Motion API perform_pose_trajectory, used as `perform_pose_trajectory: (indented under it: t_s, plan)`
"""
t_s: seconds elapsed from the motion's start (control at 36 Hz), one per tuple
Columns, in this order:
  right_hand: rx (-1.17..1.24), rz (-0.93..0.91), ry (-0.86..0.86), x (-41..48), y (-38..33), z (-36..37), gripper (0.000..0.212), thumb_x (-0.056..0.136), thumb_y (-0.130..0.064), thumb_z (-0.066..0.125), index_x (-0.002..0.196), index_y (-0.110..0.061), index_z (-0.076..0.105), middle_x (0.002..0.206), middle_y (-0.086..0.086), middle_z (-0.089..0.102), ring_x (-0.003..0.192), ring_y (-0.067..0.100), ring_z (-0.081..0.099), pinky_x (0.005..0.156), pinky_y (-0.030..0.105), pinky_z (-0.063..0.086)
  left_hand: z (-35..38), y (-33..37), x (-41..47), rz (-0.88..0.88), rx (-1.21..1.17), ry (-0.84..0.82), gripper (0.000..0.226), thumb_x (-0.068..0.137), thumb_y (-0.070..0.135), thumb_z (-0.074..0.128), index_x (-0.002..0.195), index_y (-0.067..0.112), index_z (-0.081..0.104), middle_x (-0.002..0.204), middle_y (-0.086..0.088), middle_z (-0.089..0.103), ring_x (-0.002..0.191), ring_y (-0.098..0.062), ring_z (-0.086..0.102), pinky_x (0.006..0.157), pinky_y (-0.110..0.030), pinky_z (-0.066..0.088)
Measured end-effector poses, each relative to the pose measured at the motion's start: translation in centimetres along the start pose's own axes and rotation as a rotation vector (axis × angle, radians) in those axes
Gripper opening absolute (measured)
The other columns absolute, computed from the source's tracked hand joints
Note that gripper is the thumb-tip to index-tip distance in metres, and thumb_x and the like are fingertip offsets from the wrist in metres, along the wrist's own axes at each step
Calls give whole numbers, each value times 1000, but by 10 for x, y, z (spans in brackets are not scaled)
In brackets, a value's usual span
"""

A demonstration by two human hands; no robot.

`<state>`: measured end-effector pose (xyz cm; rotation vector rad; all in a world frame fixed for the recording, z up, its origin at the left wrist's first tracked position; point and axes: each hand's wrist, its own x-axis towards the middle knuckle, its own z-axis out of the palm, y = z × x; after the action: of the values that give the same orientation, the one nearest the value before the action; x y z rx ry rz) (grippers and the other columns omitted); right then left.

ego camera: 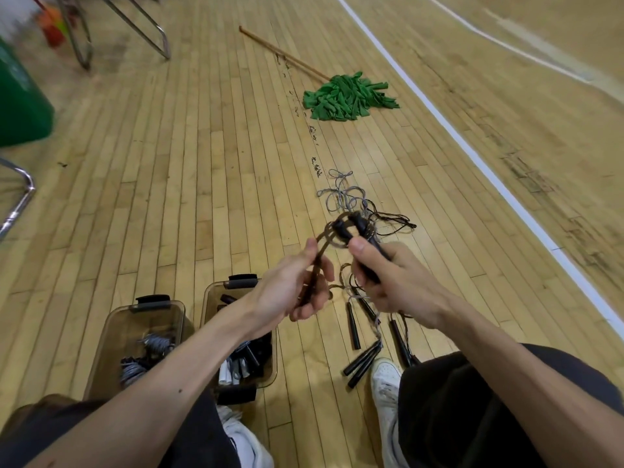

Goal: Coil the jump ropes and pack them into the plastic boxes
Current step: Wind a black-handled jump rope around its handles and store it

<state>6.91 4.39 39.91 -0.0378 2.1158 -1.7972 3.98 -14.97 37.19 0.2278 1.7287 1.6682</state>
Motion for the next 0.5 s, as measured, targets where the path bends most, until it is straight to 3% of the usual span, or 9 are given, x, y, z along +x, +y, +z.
perform_pose_trajectory:
  t_s: [0.14,0.28,0.42,0.5]
  plan:
    - [-5,31,124,2,-1,-5,51,84,-62,51,73,-12,48,54,-5,35,44,11,28,41,23,26,9,-1,1,-4,293,60,40,108,38,28,94,12,54,55,6,44,53,-11,38,51,-24,33]
    - [-55,99,207,8,11,-9,50,92,-59,52,75,-12,52,56,-4,38,44,10,31,41,23,29,19,4,-10,223,790,91,39,106,44,34,88,17,56,61,8,47,51,-4,42,57,-26,37]
    - [-316,142,163,12,33,-5,57,88,-70,48,70,-16,55,56,-5,45,47,12,39,47,23,36,14,14,-27,293,1400,73,30,106,45,29,105,23,49,80,7,57,70,-13,57,71,-34,54]
    - [-433,159,71,13,40,2,60,85,-75,45,71,-17,55,61,-2,48,54,16,43,55,31,40,5,16,-29,363,1482,62,36,105,45,24,107,21,52,90,8,59,75,-12,58,73,-30,54]
